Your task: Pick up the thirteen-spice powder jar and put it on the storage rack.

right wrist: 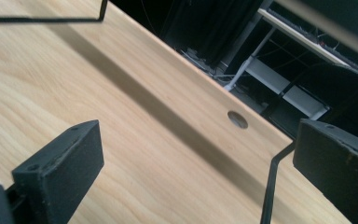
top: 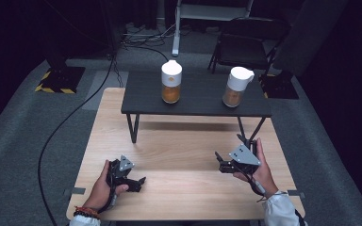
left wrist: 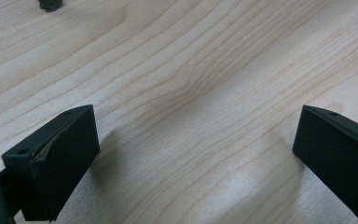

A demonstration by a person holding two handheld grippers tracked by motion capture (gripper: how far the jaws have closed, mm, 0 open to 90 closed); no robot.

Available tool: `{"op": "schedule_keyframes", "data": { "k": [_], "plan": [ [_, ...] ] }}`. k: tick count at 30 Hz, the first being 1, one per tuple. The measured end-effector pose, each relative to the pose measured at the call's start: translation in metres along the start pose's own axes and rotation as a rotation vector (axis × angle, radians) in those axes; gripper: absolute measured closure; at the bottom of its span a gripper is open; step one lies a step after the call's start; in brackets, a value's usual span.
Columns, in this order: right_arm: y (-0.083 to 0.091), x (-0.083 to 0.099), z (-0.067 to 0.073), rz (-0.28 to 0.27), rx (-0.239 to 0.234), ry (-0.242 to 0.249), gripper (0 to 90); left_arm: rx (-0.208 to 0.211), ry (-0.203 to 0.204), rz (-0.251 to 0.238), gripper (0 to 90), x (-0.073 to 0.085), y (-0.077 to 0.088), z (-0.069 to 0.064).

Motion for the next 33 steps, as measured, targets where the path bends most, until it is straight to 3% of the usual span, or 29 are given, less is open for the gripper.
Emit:
{"op": "schedule_keyframes", "data": {
  "k": [16, 33],
  "plan": [
    [-0.003, 0.038, 0.009, 0.11, -0.003, 0.031, 1.6, 0.0, 0.0, 0.0, 0.0, 0.0, 0.0, 0.0],
    [0.003, 0.076, 0.001, 0.253, -0.005, -0.013, 1.5, 0.001, -0.003, 0.003, 0.0, 0.0, 0.0, 0.0]
  ]
}}
Point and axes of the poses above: each handheld gripper's, and its own axes: y roughly backward along the jaws, x roughly out of its underside, z roughly to its left, the point moved 8 cm from there along -y, roughly forward along the jaws, and after that the axes turned 13 degrees about x, right-handed, at the moved point
